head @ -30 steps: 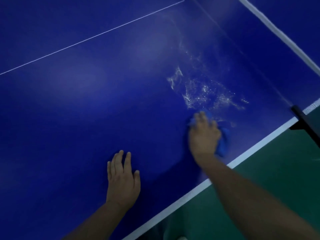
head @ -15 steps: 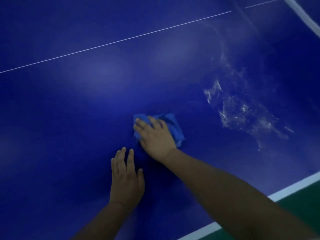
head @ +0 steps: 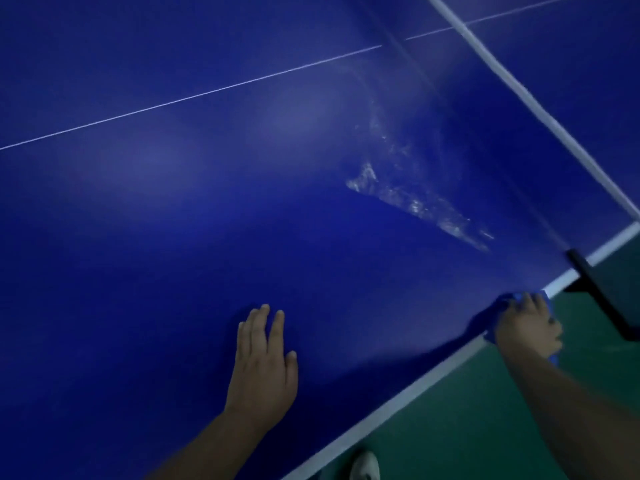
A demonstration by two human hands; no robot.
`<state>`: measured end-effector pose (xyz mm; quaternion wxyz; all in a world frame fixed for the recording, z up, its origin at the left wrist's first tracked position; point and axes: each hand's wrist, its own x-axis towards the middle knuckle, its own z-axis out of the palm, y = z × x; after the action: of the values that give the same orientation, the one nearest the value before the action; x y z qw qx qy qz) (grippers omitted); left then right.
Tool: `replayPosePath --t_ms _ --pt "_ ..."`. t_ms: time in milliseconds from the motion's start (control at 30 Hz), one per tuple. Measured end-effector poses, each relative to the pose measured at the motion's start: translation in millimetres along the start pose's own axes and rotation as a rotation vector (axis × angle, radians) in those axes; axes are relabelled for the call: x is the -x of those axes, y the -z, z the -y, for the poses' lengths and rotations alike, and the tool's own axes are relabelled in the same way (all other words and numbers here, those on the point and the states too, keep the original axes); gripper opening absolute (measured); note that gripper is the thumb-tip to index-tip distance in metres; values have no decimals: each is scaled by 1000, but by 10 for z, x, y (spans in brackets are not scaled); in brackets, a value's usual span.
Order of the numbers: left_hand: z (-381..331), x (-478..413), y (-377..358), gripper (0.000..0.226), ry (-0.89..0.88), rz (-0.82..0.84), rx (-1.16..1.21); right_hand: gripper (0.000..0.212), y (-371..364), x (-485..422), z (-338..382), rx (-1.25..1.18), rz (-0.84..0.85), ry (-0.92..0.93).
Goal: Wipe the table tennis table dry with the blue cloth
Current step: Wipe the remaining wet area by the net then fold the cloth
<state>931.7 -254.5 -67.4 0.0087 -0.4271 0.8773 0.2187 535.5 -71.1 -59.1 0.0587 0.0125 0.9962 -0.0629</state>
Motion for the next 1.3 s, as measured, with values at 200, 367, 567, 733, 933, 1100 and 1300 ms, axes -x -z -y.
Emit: replayPosePath --t_ms 200,367,567,733,933,1100,1300 --pt "-391 24 -242 65 -125 90 -28 51 -156 1099 383 -251 -103 350" --pt "-469 15 -313 68 -146 101 -51 50 -516 1916 614 17 5 974" --pt "-297 93 -309 65 -127 93 -14 38 -19 322 -168 -45 -21 138" --pt "-140 271 -215 63 0 36 55 49 -73 538 309 15 139 509" --pt "287 515 -65 65 164 -3 97 60 -544 1597 1449 77 272 937" --pt "646 708 -55 62 299 -101 96 54 -737 2474 2339 128 332 1302" --pt "896 913 29 66 390 -174 123 52 -912 3262 2663 217 463 1690"
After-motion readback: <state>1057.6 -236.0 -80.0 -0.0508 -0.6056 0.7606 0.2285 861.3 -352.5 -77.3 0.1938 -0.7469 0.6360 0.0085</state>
